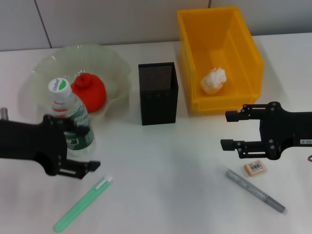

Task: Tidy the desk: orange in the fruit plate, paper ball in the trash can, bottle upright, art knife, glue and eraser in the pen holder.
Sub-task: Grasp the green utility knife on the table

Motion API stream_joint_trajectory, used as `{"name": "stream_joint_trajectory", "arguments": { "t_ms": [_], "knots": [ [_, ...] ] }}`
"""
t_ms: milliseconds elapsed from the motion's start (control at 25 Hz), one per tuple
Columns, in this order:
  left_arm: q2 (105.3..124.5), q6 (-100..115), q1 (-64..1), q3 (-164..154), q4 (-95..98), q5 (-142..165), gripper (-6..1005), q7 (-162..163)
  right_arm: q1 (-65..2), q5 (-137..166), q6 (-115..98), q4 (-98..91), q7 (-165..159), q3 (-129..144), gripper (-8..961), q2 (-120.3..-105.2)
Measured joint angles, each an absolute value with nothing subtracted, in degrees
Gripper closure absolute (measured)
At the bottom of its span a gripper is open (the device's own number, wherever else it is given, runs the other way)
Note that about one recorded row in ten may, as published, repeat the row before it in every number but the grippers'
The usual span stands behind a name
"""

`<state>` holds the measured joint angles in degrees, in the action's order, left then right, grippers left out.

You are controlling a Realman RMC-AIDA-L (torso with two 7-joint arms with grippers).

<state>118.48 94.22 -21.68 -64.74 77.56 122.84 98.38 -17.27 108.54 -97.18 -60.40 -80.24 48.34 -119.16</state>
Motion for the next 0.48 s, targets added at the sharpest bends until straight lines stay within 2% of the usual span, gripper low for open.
{"name": "stream_joint_trajectory", "arguments": {
  "t_ms": [480],
  "knots": [
    [118.54, 93.71, -23.09, -71.91, 78.8, 129.67, 155, 108.65, -18.28, 108.54, -95.87, -59.4, -80.18, 48.34, 262, -119.27]
  ]
}}
